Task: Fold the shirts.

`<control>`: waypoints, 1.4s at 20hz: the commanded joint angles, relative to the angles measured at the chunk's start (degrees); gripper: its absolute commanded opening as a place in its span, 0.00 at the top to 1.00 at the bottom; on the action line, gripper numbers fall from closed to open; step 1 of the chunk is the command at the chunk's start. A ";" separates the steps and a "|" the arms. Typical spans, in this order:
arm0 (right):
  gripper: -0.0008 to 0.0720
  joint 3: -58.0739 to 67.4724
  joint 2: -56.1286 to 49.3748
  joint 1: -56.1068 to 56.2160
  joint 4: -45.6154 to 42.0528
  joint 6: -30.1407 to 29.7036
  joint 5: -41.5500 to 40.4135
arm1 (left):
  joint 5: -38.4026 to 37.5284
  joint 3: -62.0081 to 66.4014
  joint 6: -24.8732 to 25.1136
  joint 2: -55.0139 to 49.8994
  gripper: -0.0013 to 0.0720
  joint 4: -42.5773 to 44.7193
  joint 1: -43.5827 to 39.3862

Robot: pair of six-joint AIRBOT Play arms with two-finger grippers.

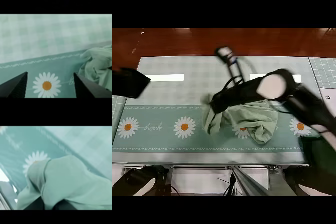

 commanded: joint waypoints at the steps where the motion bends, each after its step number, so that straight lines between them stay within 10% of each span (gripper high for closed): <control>1: 0.95 -0.02 -9.55 4.46 -4.68 1.38 -1.14 | 5.20 -11.06 -1.16 0.04 0.06 -3.17 -0.02; 2: 0.82 -0.02 -9.88 3.41 -4.98 1.33 -1.38 | 7.21 -14.10 -1.16 0.04 0.06 -4.46 -0.02; 4: 0.27 0.15 -8.39 -0.59 -5.49 0.52 0.66 | 10.97 -20.11 -1.16 0.02 0.06 -7.54 -0.02; 12: 0.26 -0.20 11.34 -32.22 -27.91 -2.03 23.08 | 16.57 -41.22 1.20 0.52 0.06 -21.07 -0.02; 19: 0.26 -9.33 16.00 -64.76 -1.55 -6.38 21.64 | 24.90 -52.78 8.02 0.46 0.06 -37.20 0.15; 28: 0.26 -19.91 15.98 -65.85 2.71 -10.86 19.67 | 36.79 -54.16 12.59 -5.46 0.06 -44.35 0.09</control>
